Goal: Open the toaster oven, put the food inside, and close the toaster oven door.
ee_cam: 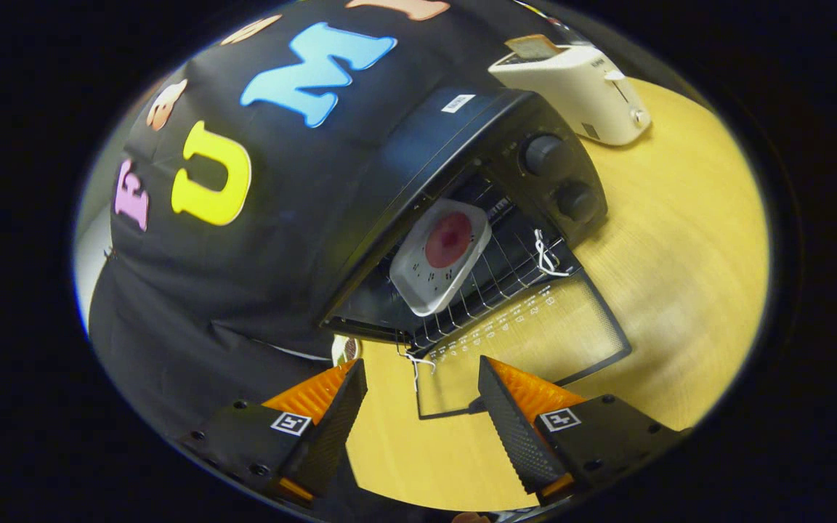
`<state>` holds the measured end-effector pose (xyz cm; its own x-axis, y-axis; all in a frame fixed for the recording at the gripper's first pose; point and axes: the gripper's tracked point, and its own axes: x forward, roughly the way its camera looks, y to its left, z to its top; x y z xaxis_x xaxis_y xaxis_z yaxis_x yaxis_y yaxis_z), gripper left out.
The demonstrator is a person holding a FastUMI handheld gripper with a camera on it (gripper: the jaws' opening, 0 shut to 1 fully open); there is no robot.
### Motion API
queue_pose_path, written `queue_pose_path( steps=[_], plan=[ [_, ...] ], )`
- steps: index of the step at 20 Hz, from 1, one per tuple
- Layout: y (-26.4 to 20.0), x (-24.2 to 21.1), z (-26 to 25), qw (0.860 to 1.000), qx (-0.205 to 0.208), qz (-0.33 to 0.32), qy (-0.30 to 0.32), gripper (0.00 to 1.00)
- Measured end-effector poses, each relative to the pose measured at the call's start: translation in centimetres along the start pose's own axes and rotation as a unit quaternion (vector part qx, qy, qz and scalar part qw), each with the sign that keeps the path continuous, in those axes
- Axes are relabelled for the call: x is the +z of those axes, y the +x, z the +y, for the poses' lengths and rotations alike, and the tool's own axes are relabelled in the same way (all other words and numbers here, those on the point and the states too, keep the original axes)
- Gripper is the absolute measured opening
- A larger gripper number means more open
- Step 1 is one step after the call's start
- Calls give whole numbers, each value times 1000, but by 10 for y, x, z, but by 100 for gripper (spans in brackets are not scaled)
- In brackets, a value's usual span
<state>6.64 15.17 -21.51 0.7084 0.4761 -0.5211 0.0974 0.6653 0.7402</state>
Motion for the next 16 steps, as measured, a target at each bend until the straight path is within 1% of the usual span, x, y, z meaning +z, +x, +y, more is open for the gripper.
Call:
queue_pose_path(
  steps=[3,4,7,10,13,14,16],
  plan=[
    [-1,-25,-8,997,-26,28,-60,98],
    [0,-32,-13,996,-42,37,-72,98],
    [4,-64,-30,987,-89,92,-96,98],
    [6,-82,-47,973,-132,119,-146,98],
    [10,-91,-66,954,-170,134,-208,99],
    [12,-93,-71,949,-180,135,-222,99],
    [19,-94,-77,943,-195,133,-235,99]
  ],
)
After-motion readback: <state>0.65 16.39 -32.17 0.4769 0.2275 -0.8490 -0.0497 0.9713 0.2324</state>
